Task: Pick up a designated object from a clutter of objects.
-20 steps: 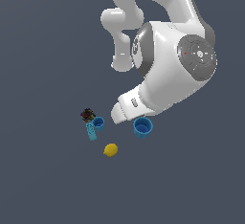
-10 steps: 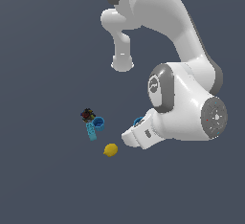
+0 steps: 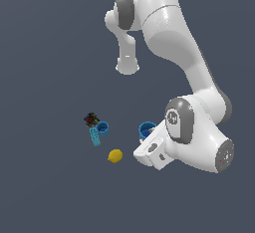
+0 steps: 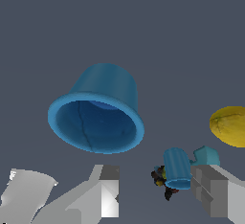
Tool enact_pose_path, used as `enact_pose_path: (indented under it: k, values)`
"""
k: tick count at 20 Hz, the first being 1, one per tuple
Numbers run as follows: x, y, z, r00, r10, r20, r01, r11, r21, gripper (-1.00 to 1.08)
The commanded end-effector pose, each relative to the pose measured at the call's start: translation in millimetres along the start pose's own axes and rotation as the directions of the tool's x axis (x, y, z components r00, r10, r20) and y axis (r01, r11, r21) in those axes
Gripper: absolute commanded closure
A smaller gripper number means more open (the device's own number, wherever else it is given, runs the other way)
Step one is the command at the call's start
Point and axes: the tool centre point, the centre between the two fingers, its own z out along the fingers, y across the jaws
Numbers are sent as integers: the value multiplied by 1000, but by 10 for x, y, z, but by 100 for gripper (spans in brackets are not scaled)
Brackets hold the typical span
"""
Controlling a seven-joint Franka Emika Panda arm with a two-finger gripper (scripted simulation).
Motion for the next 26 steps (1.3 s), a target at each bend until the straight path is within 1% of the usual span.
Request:
enact_pose_path:
  k: [1,5,10,18,26]
  values:
    - [70,-9,73,999,-28,33,28,1000,0,-20]
    - [147,-25,162,996,-58,70,58,998,3,-20]
    - [193,-37,219,993,-77,92,77,997,6,-20]
    - [189,-40,250,993,-77,92,77,997,6,-20]
    - [173,-44,424,993,-78,93,78,997,6,-20]
